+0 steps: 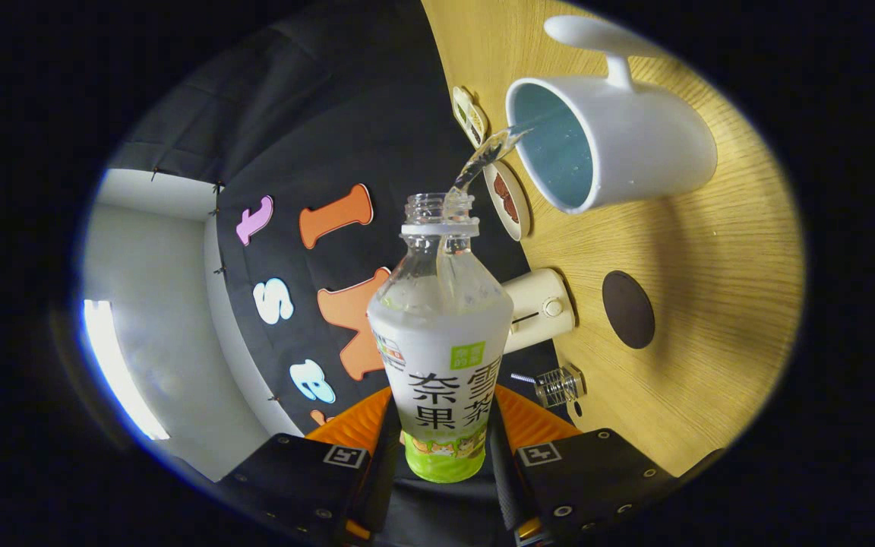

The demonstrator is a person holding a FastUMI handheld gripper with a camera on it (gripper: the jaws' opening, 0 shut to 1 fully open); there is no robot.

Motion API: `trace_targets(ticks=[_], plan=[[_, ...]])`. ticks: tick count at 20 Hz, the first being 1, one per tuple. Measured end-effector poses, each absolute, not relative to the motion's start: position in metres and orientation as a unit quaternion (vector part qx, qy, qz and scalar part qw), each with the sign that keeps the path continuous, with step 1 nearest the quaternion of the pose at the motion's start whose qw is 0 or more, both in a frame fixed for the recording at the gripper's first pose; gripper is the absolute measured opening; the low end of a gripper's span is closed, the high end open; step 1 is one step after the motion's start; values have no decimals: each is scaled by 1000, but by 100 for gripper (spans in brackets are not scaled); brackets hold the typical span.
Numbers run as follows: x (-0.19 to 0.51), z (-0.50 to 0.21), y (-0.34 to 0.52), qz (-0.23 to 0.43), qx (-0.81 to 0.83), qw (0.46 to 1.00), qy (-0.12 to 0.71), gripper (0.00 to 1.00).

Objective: Take the bottle from table, then pour the juice into the cup, finally place the bottle on the coaster

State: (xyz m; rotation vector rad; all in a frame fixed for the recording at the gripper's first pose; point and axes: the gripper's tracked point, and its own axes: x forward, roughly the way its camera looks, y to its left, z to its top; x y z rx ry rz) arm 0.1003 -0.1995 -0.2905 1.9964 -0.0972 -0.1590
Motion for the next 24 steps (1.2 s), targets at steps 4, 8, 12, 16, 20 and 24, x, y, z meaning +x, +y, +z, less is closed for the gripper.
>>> trace_targets(ticks=[4,8,12,16,20,24], plan=[[100,-286,-199,-63,849,522,-46,58],[100,-283,-200,-59,857,509,-49,58],[98,-282,-204,-57,864,497,-54,58],[102,-274,-208,-64,872,481,-61,58],[107,-276,-208,-64,876,473,-62,58],[107,-273,-208,-63,885,457,-67,58]])
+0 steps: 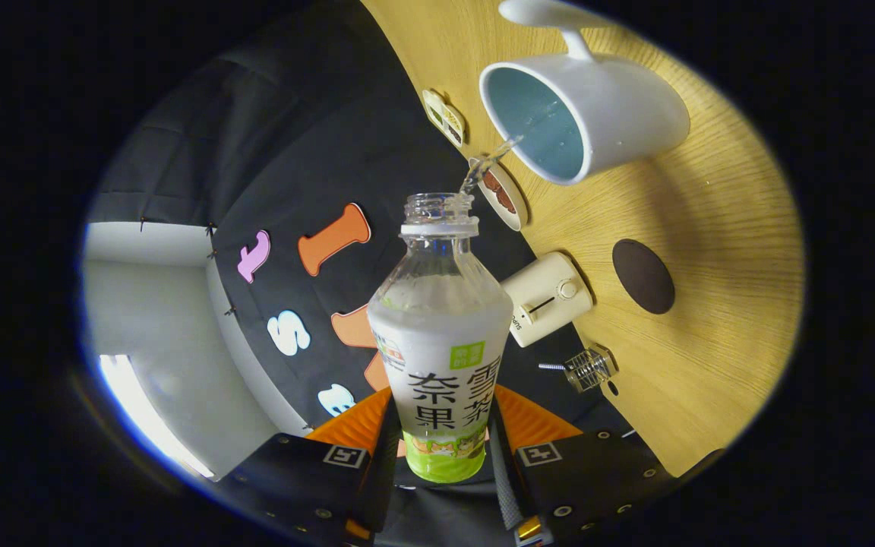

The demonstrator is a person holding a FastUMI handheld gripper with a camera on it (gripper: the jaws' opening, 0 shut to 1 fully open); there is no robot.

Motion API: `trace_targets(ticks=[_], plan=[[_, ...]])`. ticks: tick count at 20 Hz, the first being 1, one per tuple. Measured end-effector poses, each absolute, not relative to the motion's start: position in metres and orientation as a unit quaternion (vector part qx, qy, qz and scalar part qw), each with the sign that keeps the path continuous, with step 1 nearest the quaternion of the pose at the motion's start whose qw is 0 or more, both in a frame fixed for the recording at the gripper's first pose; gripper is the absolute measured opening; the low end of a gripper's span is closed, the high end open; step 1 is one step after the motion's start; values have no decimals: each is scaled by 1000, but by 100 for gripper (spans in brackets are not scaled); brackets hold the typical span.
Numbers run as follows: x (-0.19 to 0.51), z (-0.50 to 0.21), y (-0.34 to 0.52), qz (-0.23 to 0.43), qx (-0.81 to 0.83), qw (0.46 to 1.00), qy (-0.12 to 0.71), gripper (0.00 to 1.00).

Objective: Take the bottle from table, then pour the juice into the cup, finally place the bottle on the coaster

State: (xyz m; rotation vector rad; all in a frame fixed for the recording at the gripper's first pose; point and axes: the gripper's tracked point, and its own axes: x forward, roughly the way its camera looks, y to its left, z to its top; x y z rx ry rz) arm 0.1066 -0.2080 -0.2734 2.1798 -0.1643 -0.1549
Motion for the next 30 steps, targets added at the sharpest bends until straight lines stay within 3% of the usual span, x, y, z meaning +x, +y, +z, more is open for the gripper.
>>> trace_targets(ticks=[25,30], plan=[[99,-267,-227,-74,916,377,-114,57],[101,-281,-221,-107,898,418,-83,57]])
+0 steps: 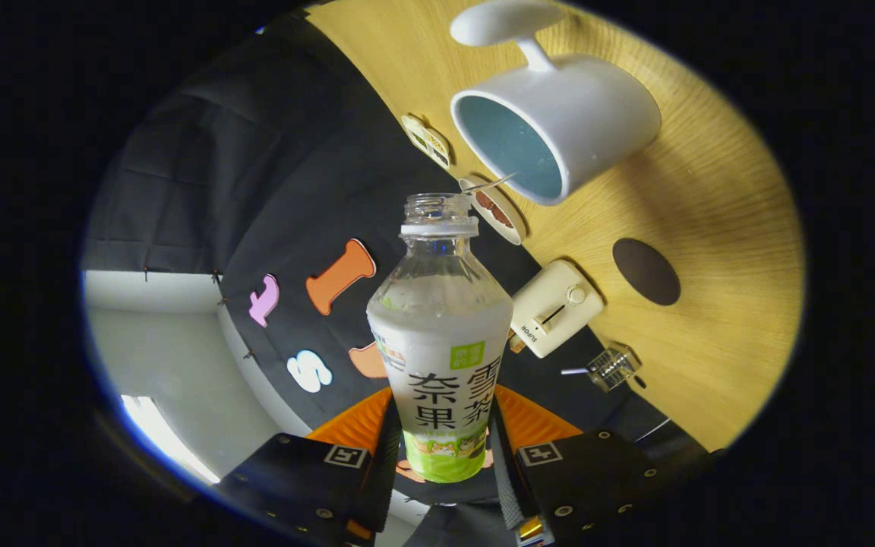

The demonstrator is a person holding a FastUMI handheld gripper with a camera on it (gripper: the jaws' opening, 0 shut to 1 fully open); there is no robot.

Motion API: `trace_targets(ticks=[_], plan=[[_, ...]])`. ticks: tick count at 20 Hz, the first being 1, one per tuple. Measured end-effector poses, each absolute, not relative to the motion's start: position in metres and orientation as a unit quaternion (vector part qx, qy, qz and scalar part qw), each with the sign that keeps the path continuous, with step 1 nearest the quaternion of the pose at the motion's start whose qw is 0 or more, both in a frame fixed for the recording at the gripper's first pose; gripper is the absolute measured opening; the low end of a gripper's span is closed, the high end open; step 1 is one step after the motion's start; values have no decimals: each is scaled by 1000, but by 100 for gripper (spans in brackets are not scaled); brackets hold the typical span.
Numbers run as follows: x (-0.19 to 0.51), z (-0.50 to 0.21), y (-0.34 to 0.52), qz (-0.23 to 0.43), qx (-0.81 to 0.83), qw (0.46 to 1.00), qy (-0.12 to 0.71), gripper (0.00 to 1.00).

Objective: Take the bottle from table, then pour the juice into the cup, finally place the bottle on the coaster

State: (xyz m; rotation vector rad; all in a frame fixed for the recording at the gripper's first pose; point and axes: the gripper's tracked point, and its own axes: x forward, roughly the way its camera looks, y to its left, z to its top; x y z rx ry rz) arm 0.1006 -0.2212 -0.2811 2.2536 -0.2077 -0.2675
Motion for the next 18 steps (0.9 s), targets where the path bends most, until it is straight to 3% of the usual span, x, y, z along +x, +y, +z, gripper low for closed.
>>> trace_targets(ticks=[6,18], plan=[[100,-308,-217,-140,849,507,-42,57],[124,-300,-213,-164,592,788,40,57]])
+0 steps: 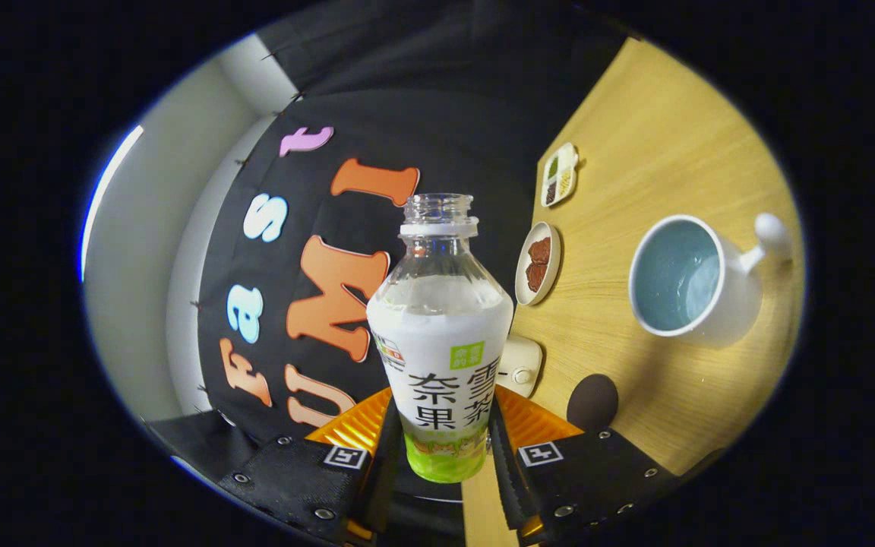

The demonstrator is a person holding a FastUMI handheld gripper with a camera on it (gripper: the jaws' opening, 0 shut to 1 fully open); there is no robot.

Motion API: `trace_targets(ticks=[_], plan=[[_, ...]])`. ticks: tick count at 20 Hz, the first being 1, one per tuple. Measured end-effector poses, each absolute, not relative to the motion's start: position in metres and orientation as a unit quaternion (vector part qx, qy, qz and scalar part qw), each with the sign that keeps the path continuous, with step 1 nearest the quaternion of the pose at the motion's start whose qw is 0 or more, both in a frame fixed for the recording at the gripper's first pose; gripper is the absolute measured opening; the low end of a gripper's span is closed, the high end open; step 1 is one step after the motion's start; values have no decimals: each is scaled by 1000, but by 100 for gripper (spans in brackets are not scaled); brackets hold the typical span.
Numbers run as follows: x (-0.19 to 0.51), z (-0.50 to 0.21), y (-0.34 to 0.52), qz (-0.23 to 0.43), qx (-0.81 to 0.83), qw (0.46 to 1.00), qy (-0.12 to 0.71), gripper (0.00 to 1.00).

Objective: Take the bottle from table, then pour the juice into the cup, finally place the bottle on the coaster

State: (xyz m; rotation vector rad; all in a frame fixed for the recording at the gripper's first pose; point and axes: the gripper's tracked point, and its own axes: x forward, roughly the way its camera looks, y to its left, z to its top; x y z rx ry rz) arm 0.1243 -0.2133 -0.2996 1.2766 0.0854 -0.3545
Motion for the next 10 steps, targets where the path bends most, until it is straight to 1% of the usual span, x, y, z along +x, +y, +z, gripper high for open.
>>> trace_targets(ticks=[2,5,8,10], plan=[[134,-312,-200,-165,525,831,86,58],[148,-316,-185,-154,422,884,130,58],[160,-327,-175,-148,305,925,170,58],[168,-328,-172,-148,229,945,180,58]])
